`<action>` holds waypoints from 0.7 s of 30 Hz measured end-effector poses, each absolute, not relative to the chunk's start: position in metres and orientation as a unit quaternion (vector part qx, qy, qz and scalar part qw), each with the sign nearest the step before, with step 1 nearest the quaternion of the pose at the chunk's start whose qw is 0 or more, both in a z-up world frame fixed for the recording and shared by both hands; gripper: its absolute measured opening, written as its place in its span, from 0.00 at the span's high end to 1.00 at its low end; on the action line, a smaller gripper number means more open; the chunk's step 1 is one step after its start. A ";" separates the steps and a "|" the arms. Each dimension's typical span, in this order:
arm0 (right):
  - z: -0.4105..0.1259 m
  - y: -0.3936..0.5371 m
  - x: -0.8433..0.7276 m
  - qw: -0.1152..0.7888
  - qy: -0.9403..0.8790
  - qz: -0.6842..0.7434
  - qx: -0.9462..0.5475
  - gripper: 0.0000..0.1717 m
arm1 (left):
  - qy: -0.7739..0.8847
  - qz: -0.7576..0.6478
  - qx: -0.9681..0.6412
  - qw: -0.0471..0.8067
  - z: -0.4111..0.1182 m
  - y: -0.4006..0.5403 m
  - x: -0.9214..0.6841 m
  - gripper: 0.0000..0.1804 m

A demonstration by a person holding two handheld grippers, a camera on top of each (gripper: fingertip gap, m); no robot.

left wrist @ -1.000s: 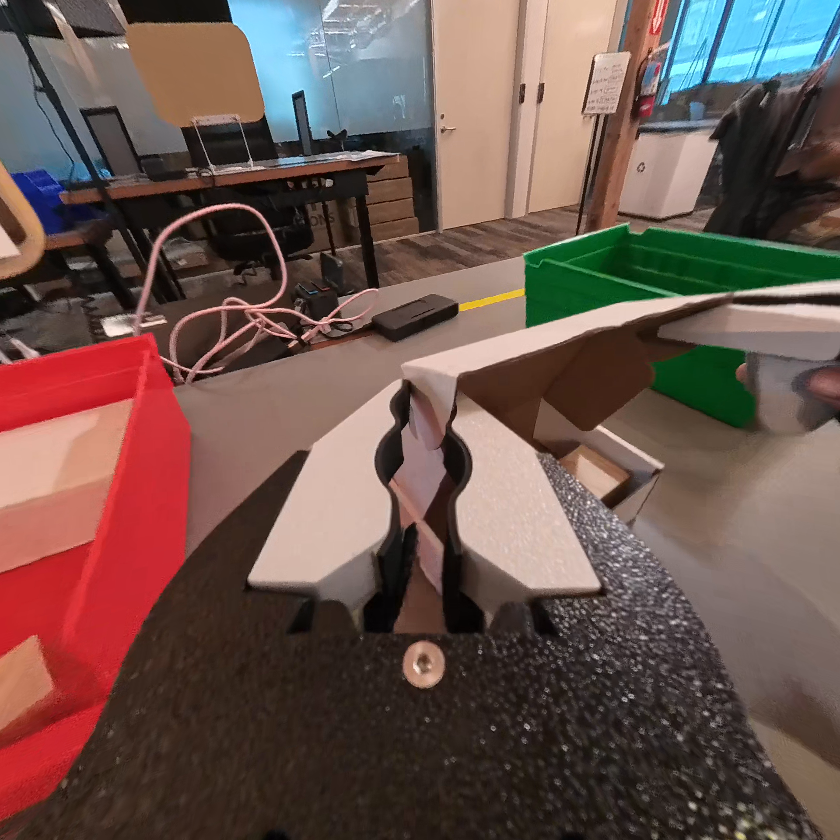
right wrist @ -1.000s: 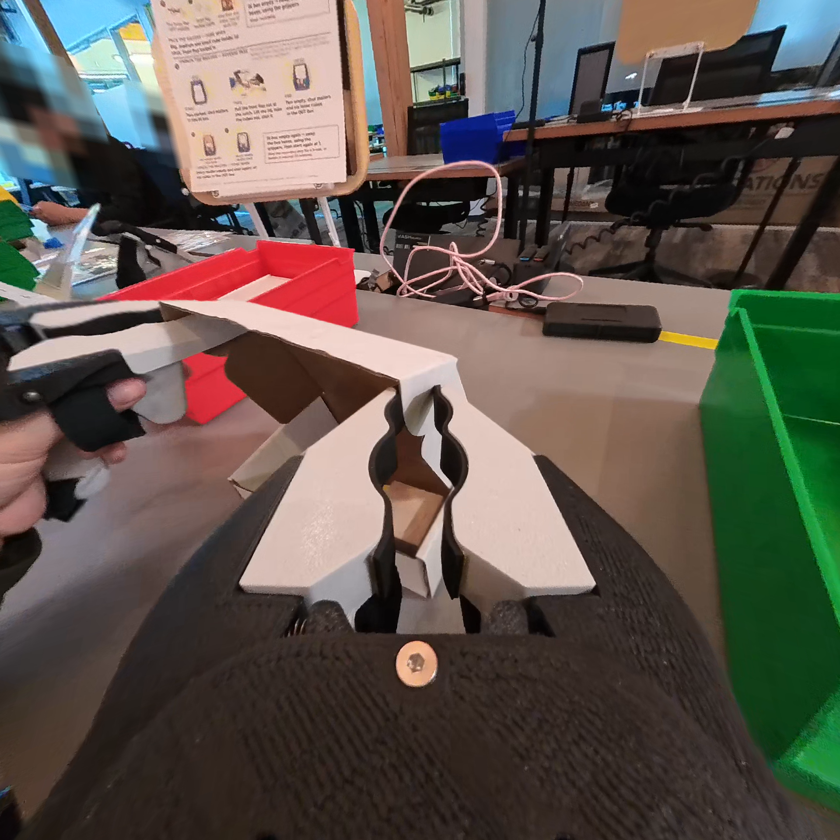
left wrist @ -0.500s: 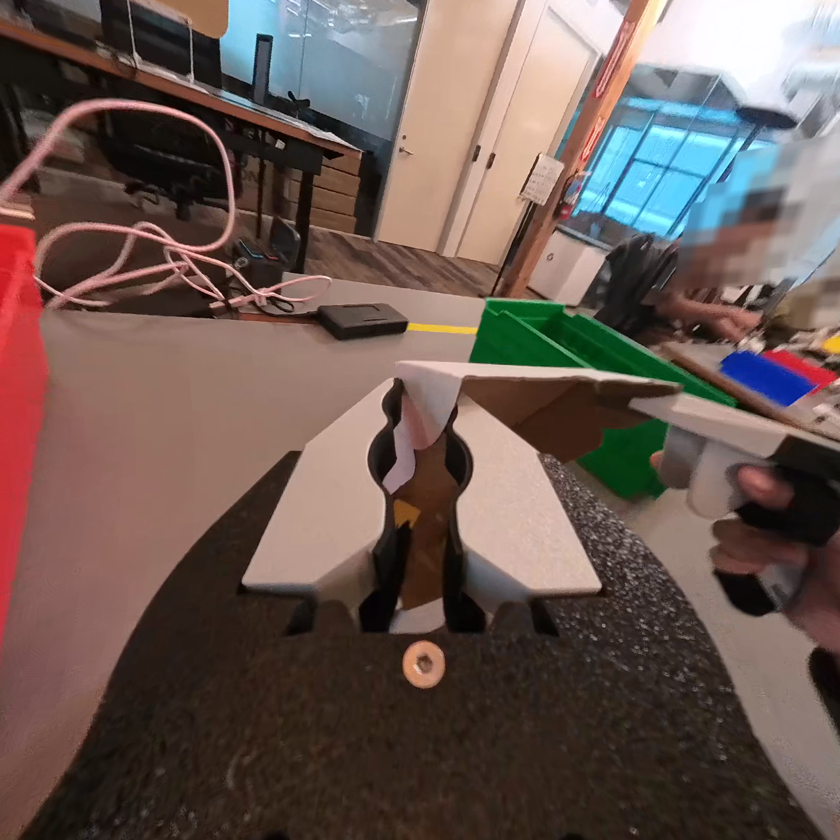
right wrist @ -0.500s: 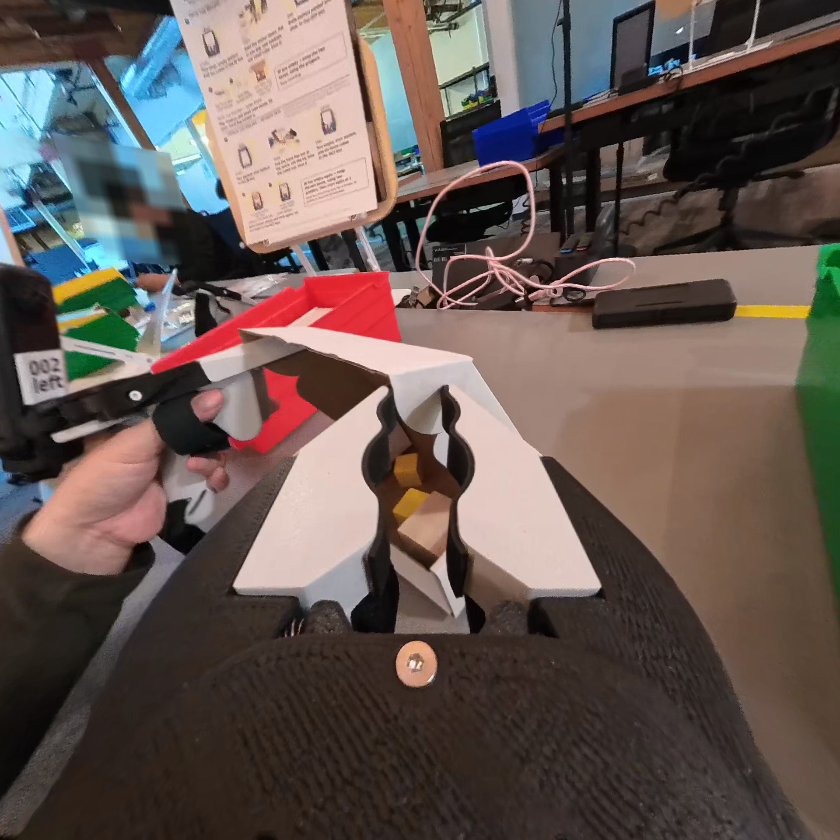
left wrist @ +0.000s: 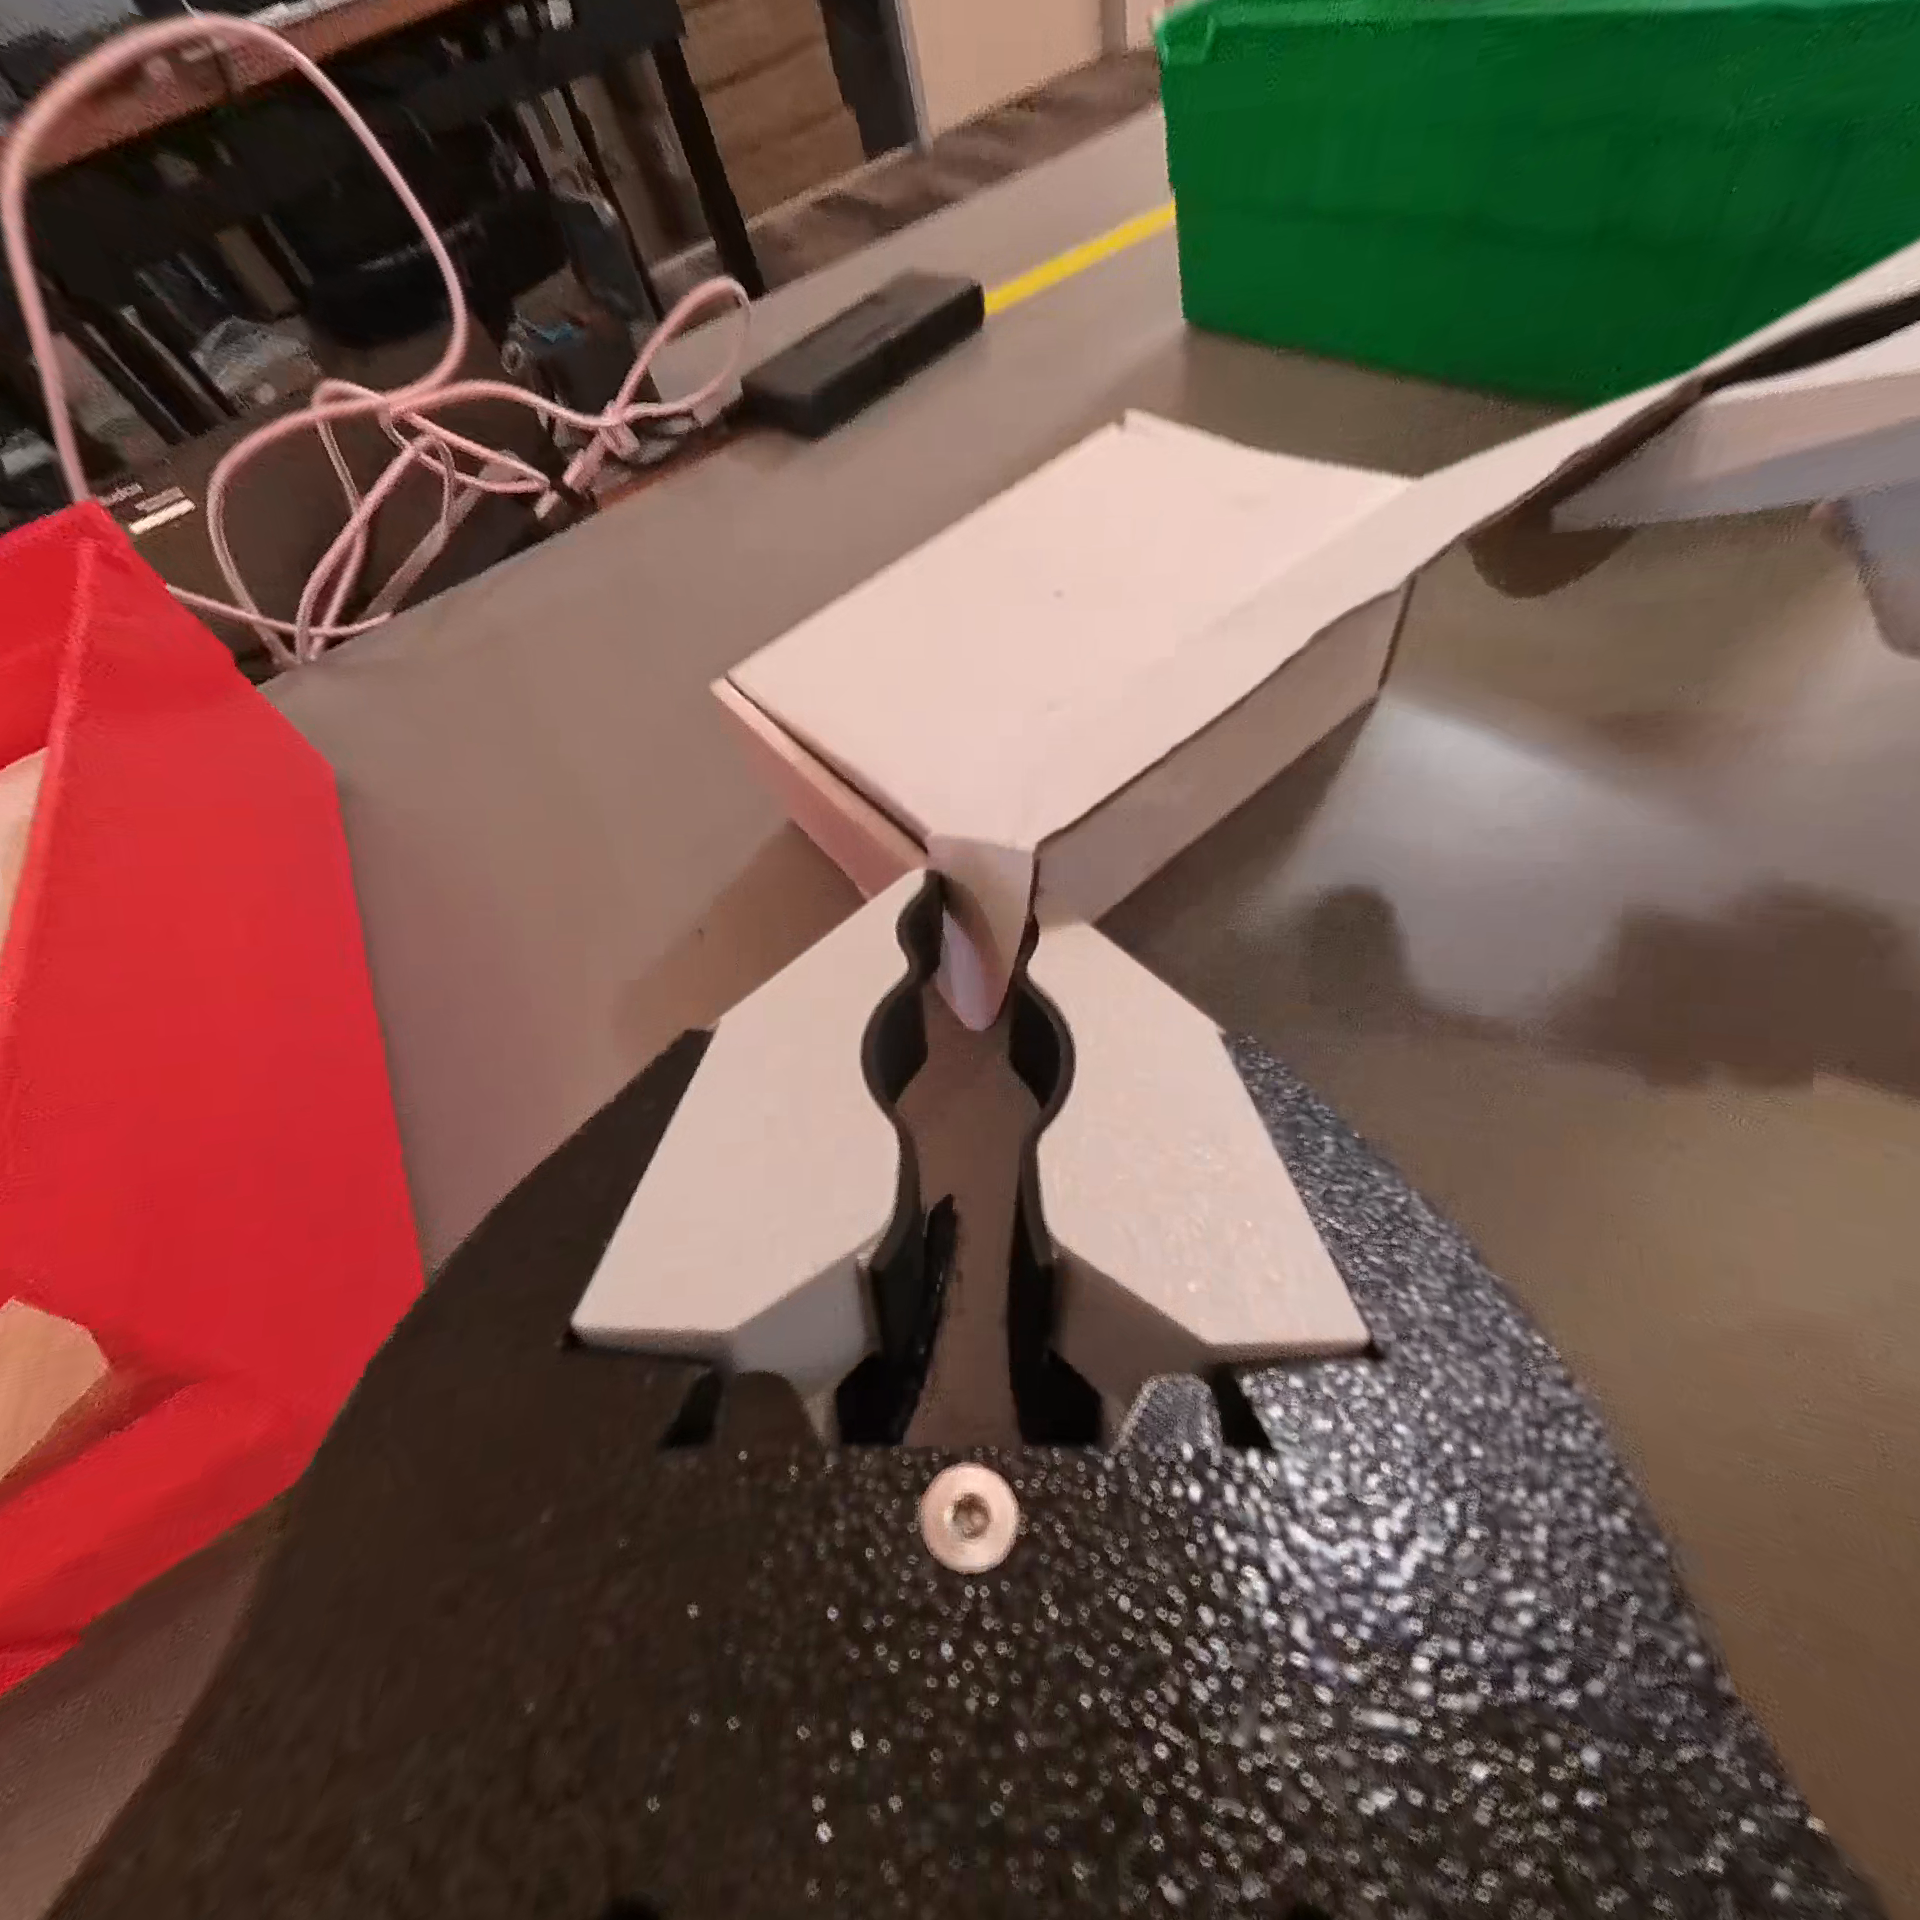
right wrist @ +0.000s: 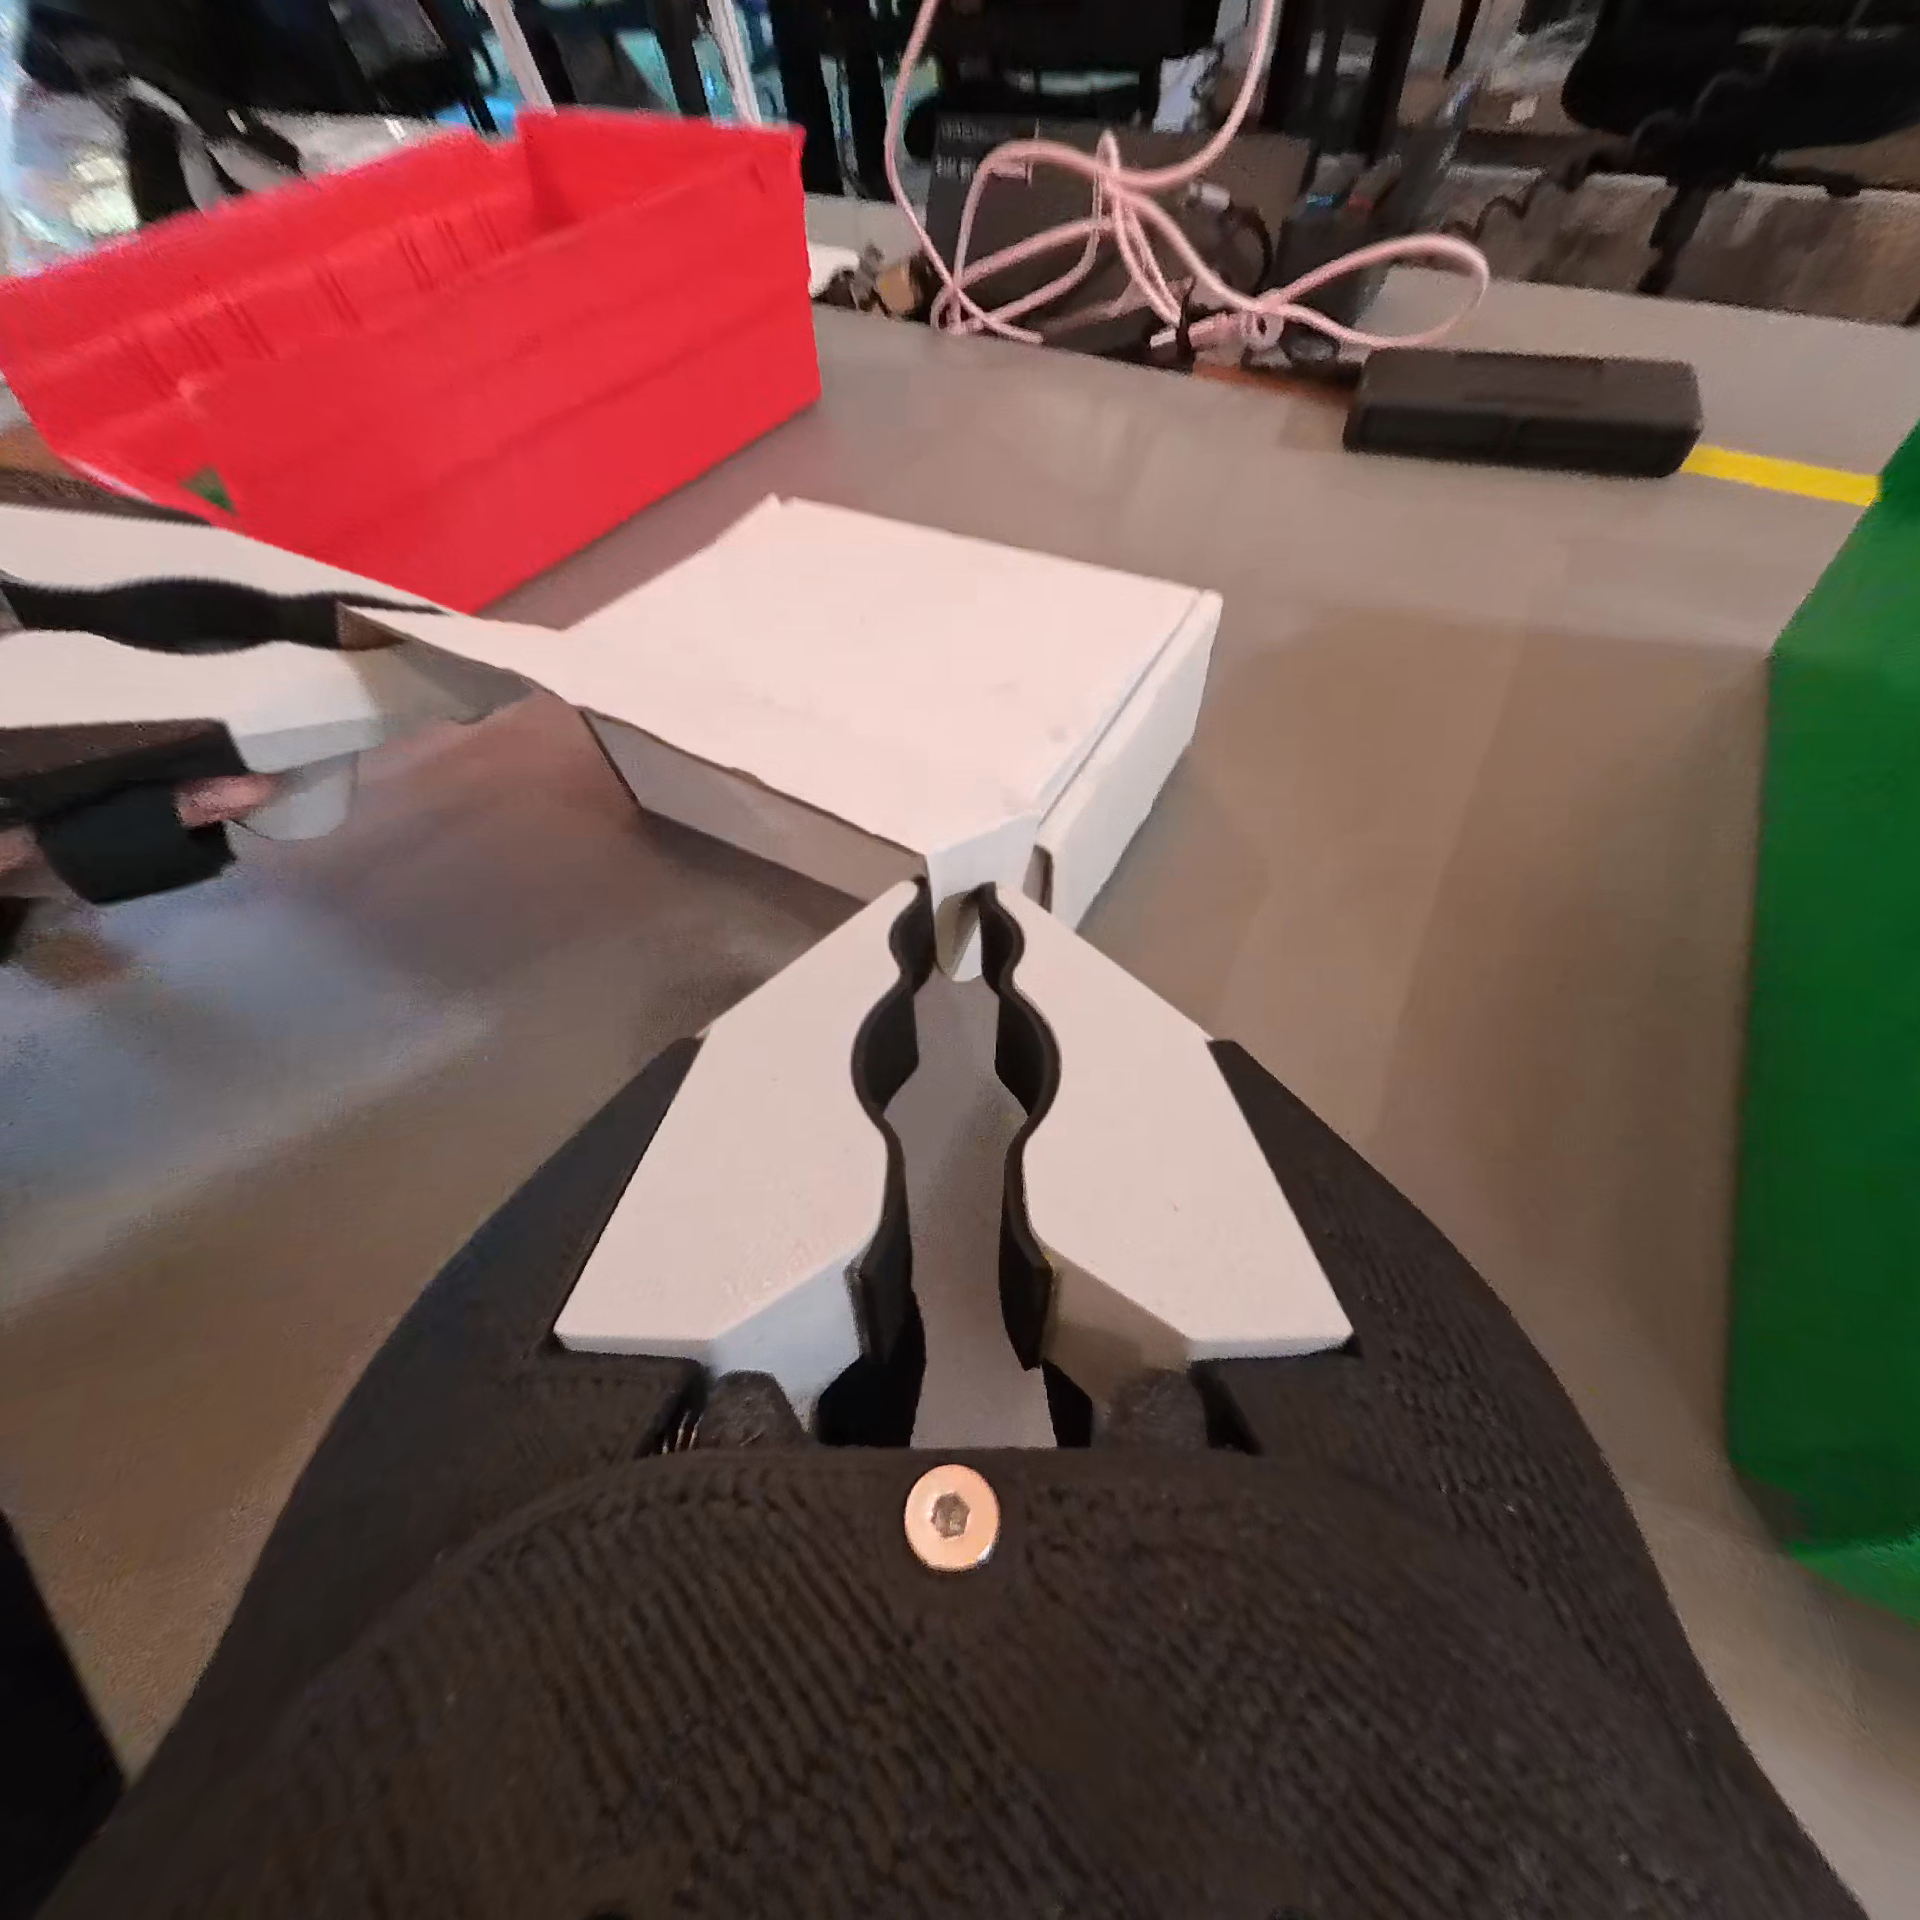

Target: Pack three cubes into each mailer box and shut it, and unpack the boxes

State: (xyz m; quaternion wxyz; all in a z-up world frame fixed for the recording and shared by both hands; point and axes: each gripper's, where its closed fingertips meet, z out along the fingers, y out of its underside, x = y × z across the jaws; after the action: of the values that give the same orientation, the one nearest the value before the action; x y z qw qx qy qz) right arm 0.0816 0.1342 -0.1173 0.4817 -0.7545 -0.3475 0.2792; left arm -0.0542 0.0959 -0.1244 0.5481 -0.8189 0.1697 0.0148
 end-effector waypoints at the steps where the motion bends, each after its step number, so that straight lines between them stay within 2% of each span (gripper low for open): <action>1: -0.123 0.135 0.082 0.478 -0.352 0.270 -0.758 0.96 | 0.176 0.023 -0.823 0.539 -0.130 0.095 -0.054 0.96; 8: -0.131 0.140 0.082 0.483 -0.360 0.253 -0.757 0.97 | 0.211 0.069 -0.822 0.524 -0.137 0.096 -0.055 0.96; 13: -0.128 0.139 0.080 0.500 -0.357 0.272 -0.740 0.94 | 0.205 0.089 -0.807 0.547 -0.134 0.098 -0.058 0.96; 14: -0.122 0.139 0.079 0.515 -0.358 0.280 -0.727 0.84 | 0.194 0.098 -0.799 0.561 -0.131 0.099 -0.060 0.89; 16: -0.106 0.133 0.077 0.551 -0.378 0.287 -0.686 0.64 | 0.197 0.102 -0.788 0.575 -0.125 0.097 -0.059 0.68; 18: -0.087 0.121 0.073 0.596 -0.421 0.273 -0.627 0.45 | 0.211 0.092 -0.790 0.569 -0.125 0.094 -0.055 0.56; 21: -0.083 0.096 0.053 0.618 -0.547 0.183 -0.534 0.50 | 0.214 0.048 -0.790 0.573 -0.122 0.089 -0.051 0.50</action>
State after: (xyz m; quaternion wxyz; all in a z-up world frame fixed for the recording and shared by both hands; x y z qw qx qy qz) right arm 0.0527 0.0964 -0.0834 0.6181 -0.5340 -0.5472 0.1827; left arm -0.0513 0.0886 -0.1217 0.5728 -0.7899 0.2136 0.0485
